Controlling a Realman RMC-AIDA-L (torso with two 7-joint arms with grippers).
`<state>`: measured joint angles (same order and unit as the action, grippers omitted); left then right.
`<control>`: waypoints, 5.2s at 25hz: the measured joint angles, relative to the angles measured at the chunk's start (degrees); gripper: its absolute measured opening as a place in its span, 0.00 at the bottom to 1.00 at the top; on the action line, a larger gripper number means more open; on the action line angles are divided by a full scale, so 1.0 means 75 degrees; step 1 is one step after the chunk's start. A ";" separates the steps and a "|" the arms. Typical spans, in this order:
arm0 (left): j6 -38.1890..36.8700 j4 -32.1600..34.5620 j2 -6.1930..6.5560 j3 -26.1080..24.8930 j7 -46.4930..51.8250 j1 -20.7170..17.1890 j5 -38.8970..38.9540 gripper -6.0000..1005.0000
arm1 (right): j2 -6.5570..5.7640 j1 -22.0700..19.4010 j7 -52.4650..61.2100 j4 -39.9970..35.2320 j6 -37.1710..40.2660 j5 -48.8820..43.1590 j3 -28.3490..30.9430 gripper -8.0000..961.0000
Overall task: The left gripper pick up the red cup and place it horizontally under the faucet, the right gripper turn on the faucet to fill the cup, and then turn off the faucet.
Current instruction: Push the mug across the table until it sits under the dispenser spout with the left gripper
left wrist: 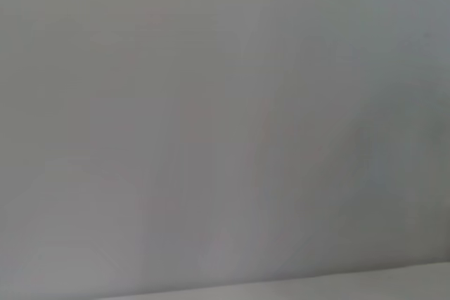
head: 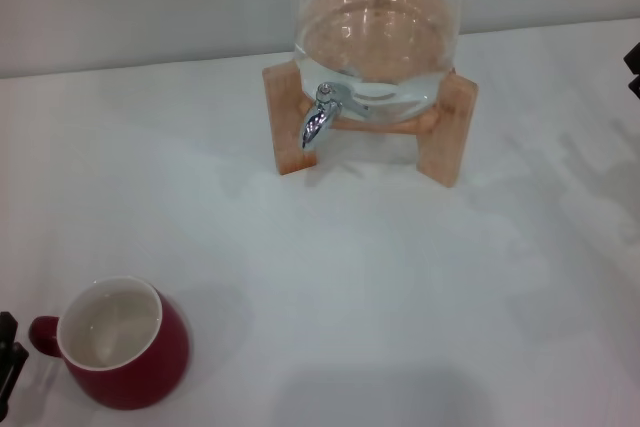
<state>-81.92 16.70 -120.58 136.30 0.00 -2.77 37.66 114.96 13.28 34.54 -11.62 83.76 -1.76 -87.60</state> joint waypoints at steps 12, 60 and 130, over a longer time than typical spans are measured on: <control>0.0000 0.0001 0.0000 0.0115 -0.0009 -0.0042 0.0190 0.87 | -0.0001 -0.0001 0.0000 0.0050 0.0000 0.0000 0.0037 0.90; 0.0001 0.0023 -0.0012 0.0831 -0.0139 -0.0229 0.0593 0.87 | -0.0012 0.0008 -0.0012 0.0049 -0.0006 0.0060 0.0031 0.90; 0.0365 -0.0045 0.0071 0.1039 0.0153 -0.0025 0.0742 0.86 | -0.0011 -0.0001 -0.0011 -0.0004 0.0049 0.0000 0.0032 0.89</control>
<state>-79.18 16.37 -120.05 144.09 1.15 -2.96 43.22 114.88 13.27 34.45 -11.65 84.13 -1.76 -87.36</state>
